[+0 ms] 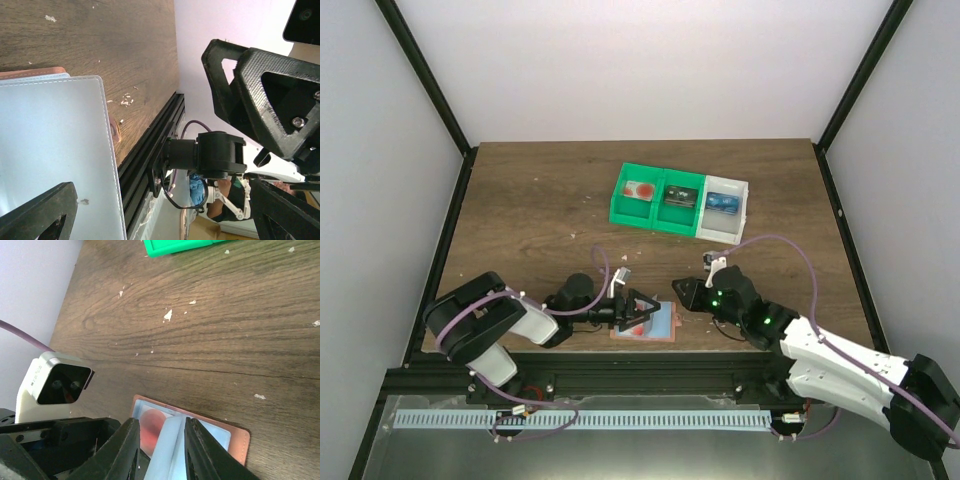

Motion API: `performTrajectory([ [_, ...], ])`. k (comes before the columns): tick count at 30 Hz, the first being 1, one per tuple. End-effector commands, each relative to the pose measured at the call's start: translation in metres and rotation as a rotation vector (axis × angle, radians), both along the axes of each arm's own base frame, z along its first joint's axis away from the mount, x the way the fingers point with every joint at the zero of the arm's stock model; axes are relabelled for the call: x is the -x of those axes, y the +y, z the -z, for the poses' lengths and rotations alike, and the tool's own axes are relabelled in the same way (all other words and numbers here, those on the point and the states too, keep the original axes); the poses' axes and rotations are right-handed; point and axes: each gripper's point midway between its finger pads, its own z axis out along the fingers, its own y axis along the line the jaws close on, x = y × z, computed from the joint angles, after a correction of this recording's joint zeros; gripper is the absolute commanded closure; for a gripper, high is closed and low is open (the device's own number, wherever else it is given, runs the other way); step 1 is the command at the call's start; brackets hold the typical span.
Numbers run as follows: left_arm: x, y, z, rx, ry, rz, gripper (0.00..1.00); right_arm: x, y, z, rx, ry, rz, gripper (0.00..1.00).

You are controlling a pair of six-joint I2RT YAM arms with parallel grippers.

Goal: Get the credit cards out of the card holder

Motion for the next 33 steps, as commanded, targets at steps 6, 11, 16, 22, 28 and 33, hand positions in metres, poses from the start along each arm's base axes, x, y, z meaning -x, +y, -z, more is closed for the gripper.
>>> performTrajectory([
  [6,-0.005,-0.005,-0.002,0.004,-0.044,-0.002,0.04,0.002,-0.007,0.012,0.030,0.020,0.024,0.73],
  [11,-0.004,-0.011,0.003,0.007,-0.023,0.014,0.04,0.002,-0.007,0.012,0.025,0.020,0.026,0.73],
  [16,-0.005,-0.008,0.001,0.016,-0.033,-0.001,0.05,0.005,-0.004,0.012,0.015,0.028,0.004,0.73],
  [22,-0.014,0.012,0.004,-0.001,-0.040,-0.059,0.04,0.008,0.004,0.016,0.011,0.048,-0.033,0.73],
  [28,-0.029,0.041,0.005,-0.016,-0.041,-0.140,0.05,0.011,0.015,0.017,-0.002,0.063,-0.084,0.73],
  [33,-0.037,0.052,0.017,-0.168,-0.081,-0.165,0.04,0.011,0.025,0.021,0.005,0.092,-0.123,0.74],
])
